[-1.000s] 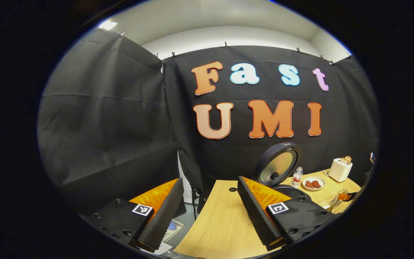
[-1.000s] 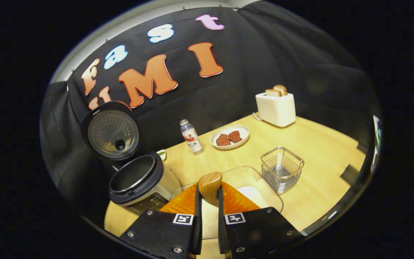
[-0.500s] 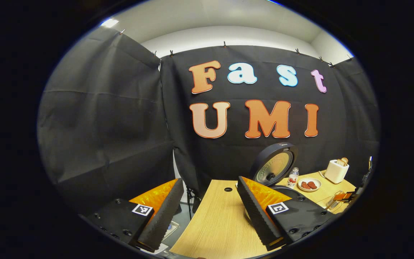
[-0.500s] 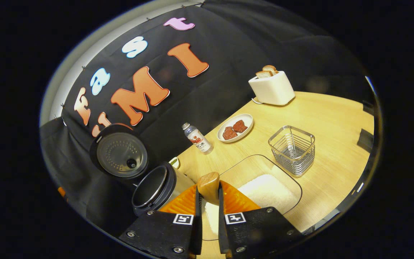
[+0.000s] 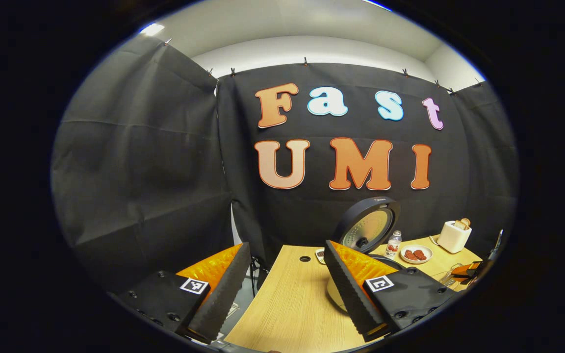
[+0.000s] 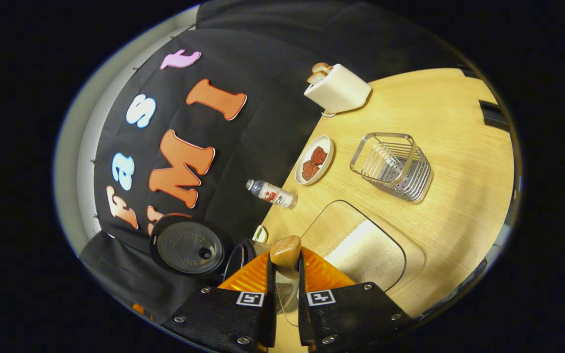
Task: Close the left gripper, press the button to open the rice cooker; take a wooden spoon from the chopstick holder with the right hand, scoop a spoonful of rice and pour it into the rice cooker, then put the wooden spoon back into the chopstick holder.
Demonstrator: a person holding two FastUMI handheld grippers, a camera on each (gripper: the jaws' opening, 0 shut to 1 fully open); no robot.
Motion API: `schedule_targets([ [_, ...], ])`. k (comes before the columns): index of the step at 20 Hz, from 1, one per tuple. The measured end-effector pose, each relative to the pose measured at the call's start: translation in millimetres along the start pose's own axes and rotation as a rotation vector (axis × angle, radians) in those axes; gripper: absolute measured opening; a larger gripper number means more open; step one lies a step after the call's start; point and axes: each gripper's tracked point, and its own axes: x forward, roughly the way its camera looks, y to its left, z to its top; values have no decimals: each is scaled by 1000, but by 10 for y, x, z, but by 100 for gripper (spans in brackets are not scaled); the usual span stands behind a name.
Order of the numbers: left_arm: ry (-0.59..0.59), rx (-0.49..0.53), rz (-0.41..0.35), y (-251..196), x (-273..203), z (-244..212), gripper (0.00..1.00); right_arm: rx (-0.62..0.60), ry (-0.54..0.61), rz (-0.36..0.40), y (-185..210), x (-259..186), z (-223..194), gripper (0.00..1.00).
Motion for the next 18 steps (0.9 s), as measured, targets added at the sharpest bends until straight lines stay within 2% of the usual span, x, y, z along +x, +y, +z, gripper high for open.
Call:
schedule_targets([
  [6,-20,7,10,-22,-44,103,100,164,2,32,-2,-21,121,18],
  [18,-60,18,8,-108,-126,282,100,264,-55,104,253,-261,573,17],
])
